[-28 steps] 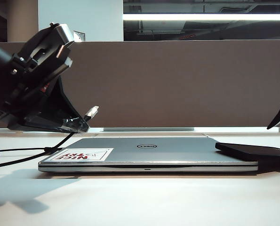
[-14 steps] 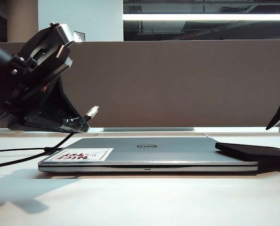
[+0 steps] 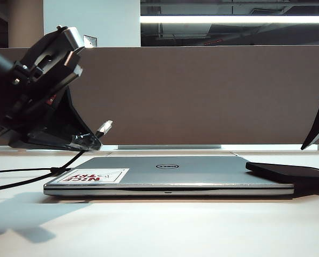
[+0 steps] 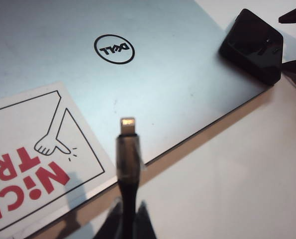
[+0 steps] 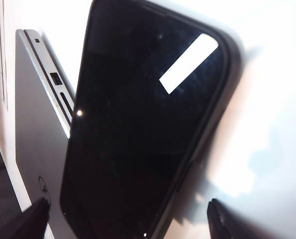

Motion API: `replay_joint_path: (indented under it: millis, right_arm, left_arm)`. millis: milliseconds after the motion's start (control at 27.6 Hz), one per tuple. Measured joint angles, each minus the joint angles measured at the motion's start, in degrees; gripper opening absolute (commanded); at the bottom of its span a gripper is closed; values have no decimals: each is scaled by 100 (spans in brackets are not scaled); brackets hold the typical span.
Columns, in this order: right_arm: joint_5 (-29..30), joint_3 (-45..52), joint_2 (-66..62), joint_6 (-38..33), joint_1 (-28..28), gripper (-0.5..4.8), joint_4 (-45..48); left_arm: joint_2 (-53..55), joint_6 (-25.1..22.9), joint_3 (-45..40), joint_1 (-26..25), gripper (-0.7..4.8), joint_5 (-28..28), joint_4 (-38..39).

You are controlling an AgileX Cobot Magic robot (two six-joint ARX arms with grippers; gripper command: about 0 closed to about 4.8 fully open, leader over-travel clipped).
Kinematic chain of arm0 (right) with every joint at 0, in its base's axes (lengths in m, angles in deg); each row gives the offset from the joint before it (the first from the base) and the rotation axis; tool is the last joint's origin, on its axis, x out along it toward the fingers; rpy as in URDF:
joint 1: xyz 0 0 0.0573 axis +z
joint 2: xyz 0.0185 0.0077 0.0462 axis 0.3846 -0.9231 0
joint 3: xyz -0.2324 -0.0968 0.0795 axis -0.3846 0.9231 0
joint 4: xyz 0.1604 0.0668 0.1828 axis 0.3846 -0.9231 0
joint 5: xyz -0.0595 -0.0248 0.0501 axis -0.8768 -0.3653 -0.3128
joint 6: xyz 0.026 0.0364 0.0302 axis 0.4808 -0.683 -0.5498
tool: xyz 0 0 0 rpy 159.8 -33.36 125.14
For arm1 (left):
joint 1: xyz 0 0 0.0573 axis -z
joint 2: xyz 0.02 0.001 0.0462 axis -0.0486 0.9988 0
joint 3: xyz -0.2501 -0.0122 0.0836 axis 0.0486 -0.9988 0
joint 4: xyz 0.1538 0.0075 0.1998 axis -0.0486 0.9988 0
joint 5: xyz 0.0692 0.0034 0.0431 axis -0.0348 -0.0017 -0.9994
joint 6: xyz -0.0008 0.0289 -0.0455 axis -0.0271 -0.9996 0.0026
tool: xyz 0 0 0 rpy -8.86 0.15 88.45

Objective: Pick up the charging cable and the phone, plug the charging cable into the charging port on the phone, and finally place them back on the table.

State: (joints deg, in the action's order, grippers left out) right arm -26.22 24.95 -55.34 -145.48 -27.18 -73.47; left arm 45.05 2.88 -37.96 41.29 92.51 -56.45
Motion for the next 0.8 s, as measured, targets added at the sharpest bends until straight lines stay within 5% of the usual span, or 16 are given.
replay_joint_path:
  millis: [798]
  right_arm:
    - [55,-33,-339,7,31,430,459]
  left_arm:
    - [0,0,0,0,-6,0,-2]
